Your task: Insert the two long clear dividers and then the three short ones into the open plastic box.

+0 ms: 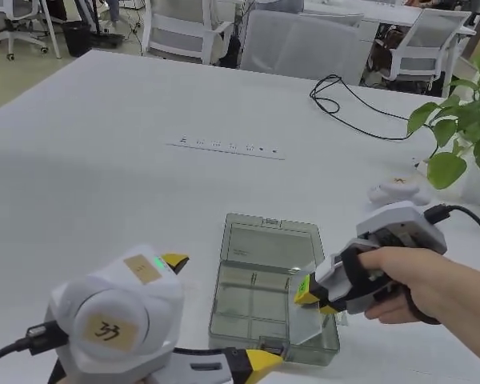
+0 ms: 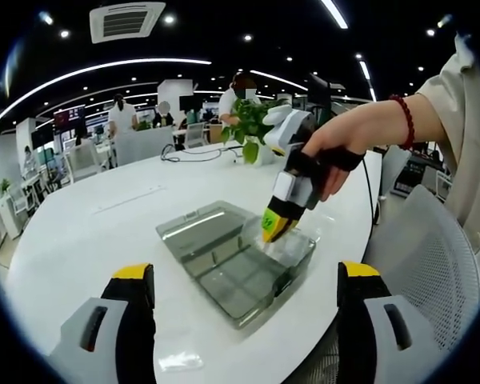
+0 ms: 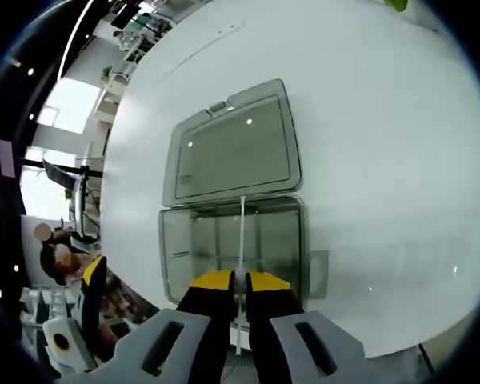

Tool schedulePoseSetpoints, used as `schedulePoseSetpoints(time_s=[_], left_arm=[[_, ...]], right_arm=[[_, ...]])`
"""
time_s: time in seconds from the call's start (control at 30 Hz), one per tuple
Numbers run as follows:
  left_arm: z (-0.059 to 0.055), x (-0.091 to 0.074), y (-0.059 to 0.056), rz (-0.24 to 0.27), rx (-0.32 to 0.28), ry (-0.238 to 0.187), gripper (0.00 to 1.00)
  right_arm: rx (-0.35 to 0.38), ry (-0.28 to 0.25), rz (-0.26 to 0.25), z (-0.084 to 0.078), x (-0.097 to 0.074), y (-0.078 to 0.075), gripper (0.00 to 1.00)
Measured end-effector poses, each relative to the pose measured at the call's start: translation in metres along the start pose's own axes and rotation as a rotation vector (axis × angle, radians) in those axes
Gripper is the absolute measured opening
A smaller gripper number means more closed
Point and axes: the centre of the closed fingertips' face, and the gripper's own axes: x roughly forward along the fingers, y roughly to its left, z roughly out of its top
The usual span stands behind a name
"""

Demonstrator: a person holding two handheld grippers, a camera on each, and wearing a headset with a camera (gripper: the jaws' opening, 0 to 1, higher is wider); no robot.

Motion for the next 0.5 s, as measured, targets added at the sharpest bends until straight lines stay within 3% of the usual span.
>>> schedulePoseSetpoints(time_s=[0.23, 0.37, 0.5], left_arm=[[0.0002, -0.0006, 0.0001, 0.000, 0.001, 0.002, 0.96], [0.0055, -0.0026, 0.0007, 0.001, -0.014, -0.029, 0.97], [0.0038, -0.0024, 0.0016, 0.006, -0.008, -0.019, 0.96]], right_arm=[[0.001, 0.001, -0.006, -0.0006, 0.0028, -0.0011, 0.07], [-0.015, 0.001, -0.010, -0.0002, 0.0028, -0.0025, 0.07], [-0.011, 0.004, -0.009, -0.0001, 0.0024, -0.0013, 0.07]])
